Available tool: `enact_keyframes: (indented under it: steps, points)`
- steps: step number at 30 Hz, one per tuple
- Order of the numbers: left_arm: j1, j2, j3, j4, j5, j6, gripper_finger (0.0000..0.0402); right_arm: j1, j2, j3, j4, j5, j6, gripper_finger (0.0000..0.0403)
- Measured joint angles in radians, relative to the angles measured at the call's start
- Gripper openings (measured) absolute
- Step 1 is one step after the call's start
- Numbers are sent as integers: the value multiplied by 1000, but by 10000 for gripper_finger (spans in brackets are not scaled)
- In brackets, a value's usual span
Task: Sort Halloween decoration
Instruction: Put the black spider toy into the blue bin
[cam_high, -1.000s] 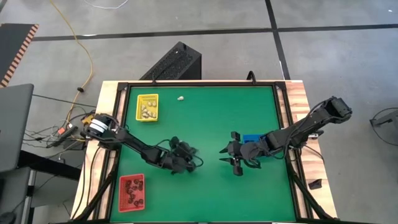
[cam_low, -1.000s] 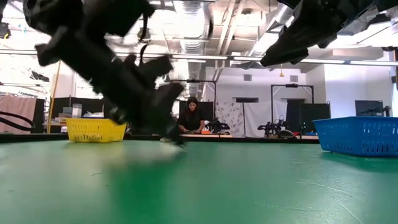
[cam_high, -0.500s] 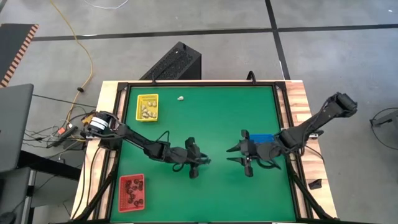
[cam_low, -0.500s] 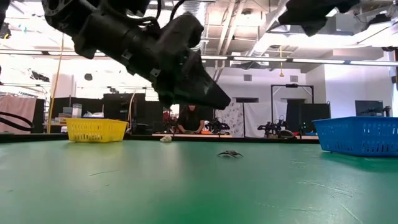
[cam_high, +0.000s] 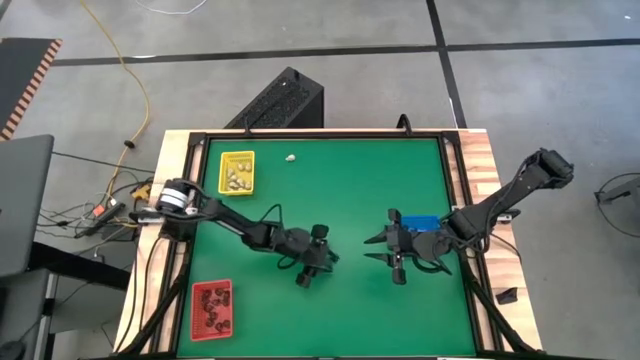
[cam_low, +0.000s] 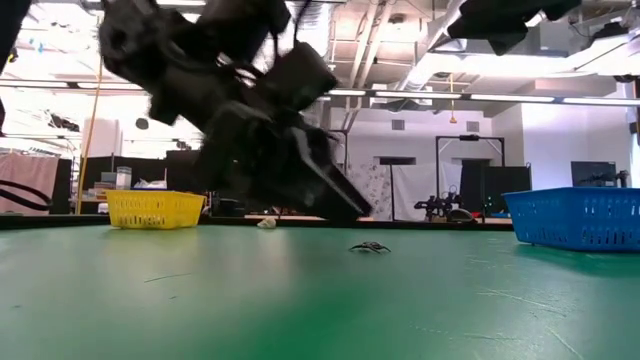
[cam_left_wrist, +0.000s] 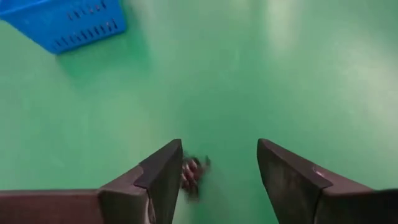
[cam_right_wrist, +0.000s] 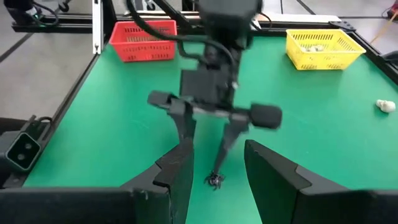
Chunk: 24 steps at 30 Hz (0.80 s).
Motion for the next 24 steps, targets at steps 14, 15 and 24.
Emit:
enact_keyframes:
  steps: [14, 15, 24]
  points:
    - [94, 152, 75, 25, 201, 22, 188, 3, 0, 0, -4, -2, 3, 173]
    - [96, 150, 75, 17, 202, 22, 188, 2, 0, 0, -6, -2, 3, 173]
    - [117, 58, 71, -20, 302, 16, 187, 0, 1, 0, -24, -2, 3, 173]
